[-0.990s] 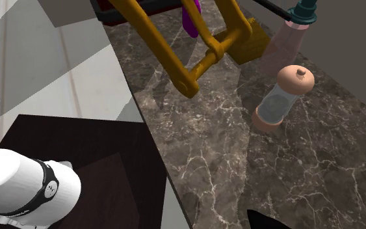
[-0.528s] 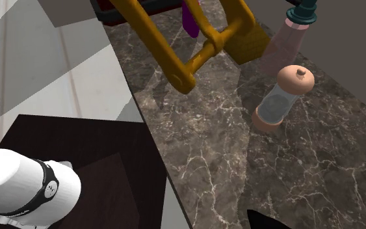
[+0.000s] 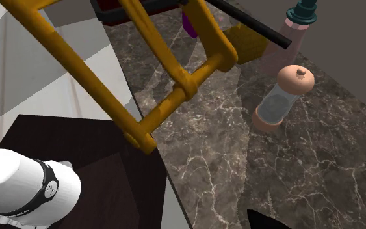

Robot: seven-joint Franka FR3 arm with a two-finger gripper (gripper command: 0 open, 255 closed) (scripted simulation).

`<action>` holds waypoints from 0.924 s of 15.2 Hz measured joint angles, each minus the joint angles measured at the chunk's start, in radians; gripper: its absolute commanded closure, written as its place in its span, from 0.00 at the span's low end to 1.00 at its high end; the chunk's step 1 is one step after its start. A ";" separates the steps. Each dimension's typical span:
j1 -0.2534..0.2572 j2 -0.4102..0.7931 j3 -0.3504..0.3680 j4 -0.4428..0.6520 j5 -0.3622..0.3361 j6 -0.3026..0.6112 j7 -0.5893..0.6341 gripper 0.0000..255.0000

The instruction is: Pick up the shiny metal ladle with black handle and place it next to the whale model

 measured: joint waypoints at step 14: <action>-0.045 -0.313 -0.369 -0.170 -0.170 -0.209 -0.273 1.00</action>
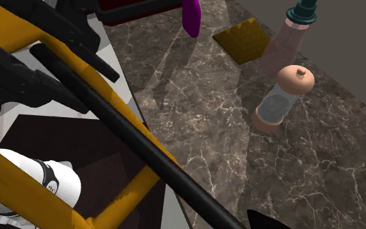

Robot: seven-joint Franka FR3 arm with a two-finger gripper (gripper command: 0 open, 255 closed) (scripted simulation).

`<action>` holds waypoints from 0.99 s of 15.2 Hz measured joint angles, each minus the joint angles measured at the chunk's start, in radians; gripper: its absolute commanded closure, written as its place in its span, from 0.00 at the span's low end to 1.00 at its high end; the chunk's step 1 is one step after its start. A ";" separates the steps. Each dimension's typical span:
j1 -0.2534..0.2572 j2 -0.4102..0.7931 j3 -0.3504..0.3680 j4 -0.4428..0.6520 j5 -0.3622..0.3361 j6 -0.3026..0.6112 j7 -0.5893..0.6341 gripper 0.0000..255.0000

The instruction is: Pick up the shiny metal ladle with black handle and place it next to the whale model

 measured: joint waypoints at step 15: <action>-0.121 -0.059 -0.428 0.084 -0.296 -0.176 -0.333 1.00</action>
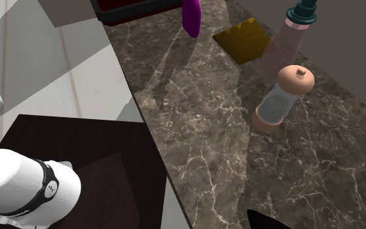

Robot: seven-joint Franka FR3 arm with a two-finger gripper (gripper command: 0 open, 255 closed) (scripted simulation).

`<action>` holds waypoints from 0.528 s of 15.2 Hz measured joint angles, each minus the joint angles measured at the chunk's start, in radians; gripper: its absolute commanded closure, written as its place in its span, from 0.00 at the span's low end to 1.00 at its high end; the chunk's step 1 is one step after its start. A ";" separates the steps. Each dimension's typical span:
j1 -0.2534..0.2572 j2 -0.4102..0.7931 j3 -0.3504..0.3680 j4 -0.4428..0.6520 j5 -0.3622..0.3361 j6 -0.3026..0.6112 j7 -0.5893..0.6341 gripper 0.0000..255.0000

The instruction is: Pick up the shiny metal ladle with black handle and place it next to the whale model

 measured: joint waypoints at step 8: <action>-0.002 0.069 -0.210 0.141 -0.136 -0.051 -0.172 1.00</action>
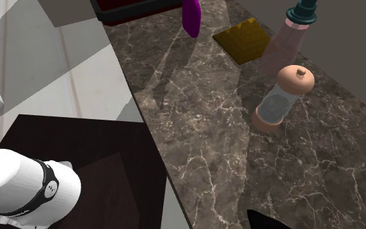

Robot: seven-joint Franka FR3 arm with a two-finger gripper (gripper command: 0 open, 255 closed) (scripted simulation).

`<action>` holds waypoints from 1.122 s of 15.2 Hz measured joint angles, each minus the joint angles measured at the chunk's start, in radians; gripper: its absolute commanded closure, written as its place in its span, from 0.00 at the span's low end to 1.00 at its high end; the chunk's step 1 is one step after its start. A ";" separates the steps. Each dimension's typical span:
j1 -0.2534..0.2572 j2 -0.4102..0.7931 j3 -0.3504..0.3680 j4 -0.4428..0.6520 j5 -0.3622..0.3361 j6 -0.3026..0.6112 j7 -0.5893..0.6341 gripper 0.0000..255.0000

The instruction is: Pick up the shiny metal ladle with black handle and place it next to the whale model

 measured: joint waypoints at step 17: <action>0.229 0.221 -0.436 0.485 -0.167 -0.080 -0.329 1.00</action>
